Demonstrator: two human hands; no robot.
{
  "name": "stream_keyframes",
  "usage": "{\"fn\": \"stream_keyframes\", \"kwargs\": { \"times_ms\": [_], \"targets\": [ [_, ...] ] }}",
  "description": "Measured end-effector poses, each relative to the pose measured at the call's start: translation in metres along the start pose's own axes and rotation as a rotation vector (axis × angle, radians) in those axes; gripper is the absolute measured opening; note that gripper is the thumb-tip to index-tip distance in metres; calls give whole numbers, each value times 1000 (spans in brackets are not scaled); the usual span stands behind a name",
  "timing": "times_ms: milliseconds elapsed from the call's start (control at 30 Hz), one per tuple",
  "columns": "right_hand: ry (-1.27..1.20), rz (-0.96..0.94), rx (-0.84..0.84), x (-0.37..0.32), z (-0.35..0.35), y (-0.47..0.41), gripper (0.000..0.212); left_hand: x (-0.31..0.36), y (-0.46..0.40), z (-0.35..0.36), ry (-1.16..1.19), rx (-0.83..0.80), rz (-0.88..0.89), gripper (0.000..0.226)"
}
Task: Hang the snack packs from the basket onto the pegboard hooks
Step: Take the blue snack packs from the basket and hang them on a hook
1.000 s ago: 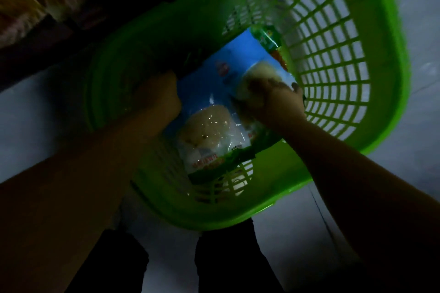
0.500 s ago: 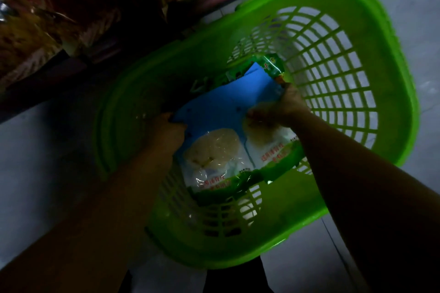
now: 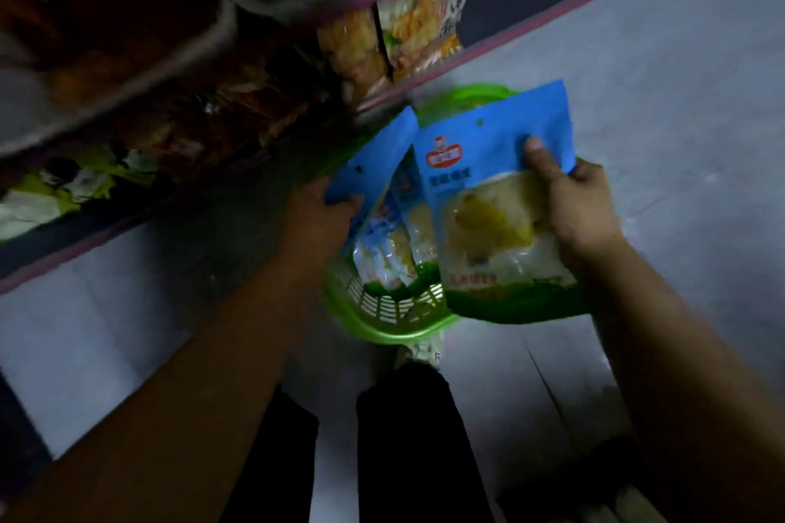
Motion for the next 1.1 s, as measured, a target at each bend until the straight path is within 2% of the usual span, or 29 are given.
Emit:
{"fn": "stream_keyframes", "kwargs": {
  "times_ms": [133,267,367,467,533,700,800,900,1100],
  "targets": [
    [-70,-118,-172,-106,-29,91,27,117,85,-67,119,42,164,26],
    [-94,-357,-283,-218,-63,192,19,228,185,-157,146,118,405,18],
    [-166,-522,-346,-291,-86,266,11,287,260,-227,144,204,557,27],
    [-229,-665,-401,-361,-91,334,13,339,325,-296,97,266,708,22],
    [-246,-780,-416,-410,-87,378,17,375,366,-338,45,276,832,27],
    [-255,-1159,-441,-520,-70,502,20,447,450,-430,54,270,1078,29],
    [-301,-1319,-375,-567,-64,566,15,477,491,-480,75,250,1184,15],
    [-325,-1491,-305,-603,-55,623,7,496,520,-533,110,250,1276,20],
    [-444,-1614,-287,-649,-36,701,9,524,546,-607,175,277,1374,23]
  ]
}}
Point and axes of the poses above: each hand's wrist, its own y-axis away from the middle knuckle, its own z-axis out of the palm, x = y × z, the point moved 7 cm from there along -y, towards the middle knuckle, and after that the axes turned 12 degrees about y, right-handed, at the moved point
